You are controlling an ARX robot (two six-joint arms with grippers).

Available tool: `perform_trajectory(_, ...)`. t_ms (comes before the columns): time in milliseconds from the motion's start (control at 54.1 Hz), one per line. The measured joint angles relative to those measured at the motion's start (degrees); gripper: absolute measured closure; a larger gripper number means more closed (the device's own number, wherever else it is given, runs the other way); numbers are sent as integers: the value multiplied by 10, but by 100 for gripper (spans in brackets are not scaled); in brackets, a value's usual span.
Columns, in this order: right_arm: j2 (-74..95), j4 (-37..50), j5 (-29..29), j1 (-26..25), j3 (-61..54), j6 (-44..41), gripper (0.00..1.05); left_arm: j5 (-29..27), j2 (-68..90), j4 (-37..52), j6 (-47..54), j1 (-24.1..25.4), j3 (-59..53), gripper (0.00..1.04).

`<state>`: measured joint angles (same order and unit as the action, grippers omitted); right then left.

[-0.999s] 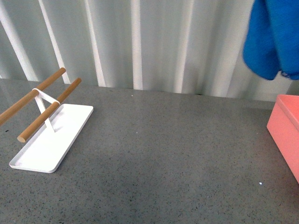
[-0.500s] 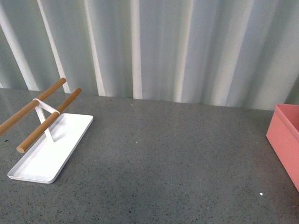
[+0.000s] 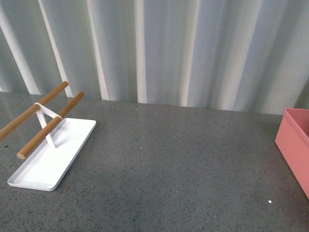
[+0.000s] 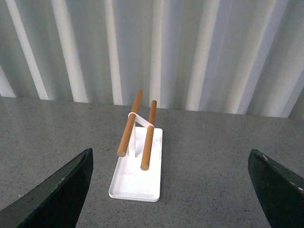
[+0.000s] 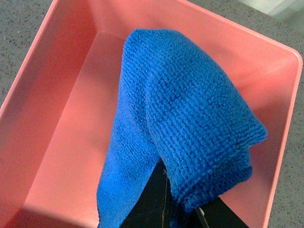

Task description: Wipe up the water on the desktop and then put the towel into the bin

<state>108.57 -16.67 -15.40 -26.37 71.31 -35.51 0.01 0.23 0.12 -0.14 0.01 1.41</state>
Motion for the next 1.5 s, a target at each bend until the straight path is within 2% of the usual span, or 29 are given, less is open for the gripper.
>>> perform_trajectory(130, 31, -31, 58, 4, 11, 4, 100, 0, 0, 0, 0, 0, 0, 7)
perform_trajectory(167, 45, -46, 81, 2, 8, 2, 91, 0, 0, 0, 0, 0, 0, 7)
perform_trajectory(241, 58, -70, 85, -5, -1, -2, 77, 0, 0, 0, 0, 0, 0, 7)
perform_trajectory(574, 49, -99, 80, -11, 4, -35, 31, 0, 0, 0, 0, 0, 0, 7)
perform_trajectory(722, 31, -107, 60, -1, 34, -34, 8, 0, 0, 0, 0, 0, 0, 7)
perform_trajectory(759, 25, -108, 56, 2, 41, -31, 5, 0, 0, 0, 0, 0, 0, 7)
perform_trajectory(870, 2, -90, 35, 12, 53, -16, 7, 0, 0, 0, 0, 0, 0, 7)
perform_trajectory(1018, -62, 12, -9, 42, 18, 19, 7, 0, 0, 0, 0, 0, 0, 7)
perform_trajectory(1129, -166, 128, -42, 71, -89, 46, 7, 0, 0, 0, 0, 0, 0, 7)
perform_trajectory(1258, -308, 223, -91, 95, -238, 87, 7, 0, 0, 0, 0, 0, 0, 7)
perform_trajectory(1351, -400, 252, -103, 105, -332, 114, 7, 0, 0, 0, 0, 0, 0, 7)
perform_trajectory(1499, -532, 268, -87, 97, -450, 142, 7, 0, 0, 0, 0, 0, 0, 7)
